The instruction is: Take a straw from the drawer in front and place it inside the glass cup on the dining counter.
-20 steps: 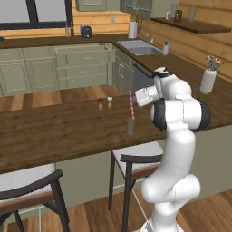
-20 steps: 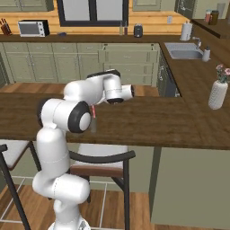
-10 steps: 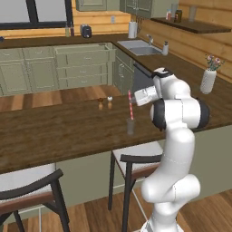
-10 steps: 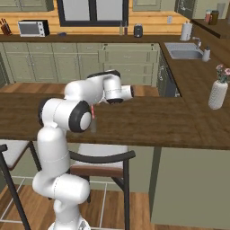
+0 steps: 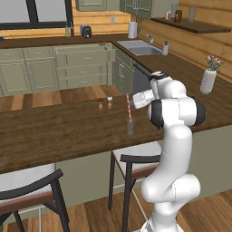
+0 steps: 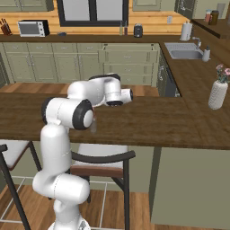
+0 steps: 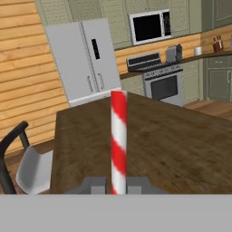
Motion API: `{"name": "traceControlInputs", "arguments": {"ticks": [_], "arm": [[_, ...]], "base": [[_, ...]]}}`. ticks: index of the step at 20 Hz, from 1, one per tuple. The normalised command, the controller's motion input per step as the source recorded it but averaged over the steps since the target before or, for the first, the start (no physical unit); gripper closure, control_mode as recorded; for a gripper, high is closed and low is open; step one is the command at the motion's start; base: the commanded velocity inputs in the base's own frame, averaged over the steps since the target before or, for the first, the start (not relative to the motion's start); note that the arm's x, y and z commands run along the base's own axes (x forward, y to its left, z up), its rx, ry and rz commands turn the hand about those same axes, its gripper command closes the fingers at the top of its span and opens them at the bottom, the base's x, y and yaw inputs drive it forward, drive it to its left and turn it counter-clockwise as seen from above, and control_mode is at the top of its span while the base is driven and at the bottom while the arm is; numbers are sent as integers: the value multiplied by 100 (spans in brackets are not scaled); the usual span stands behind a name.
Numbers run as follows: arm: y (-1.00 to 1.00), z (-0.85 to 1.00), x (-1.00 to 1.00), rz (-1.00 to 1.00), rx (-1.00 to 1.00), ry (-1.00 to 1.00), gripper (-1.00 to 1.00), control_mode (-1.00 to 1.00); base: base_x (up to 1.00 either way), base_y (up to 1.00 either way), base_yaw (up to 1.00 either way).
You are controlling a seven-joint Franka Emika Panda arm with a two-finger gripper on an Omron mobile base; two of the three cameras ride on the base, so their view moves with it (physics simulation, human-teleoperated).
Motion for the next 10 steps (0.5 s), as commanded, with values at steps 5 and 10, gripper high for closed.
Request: {"name": "traceControlInputs", "arguments": {"ticks": [5,10], "arm": [[0,-29,8,0,0,0,100,-100],[0,-27,0,0,0,0,100,-100]], "base": [[0,0,0],[0,0,0]]}}
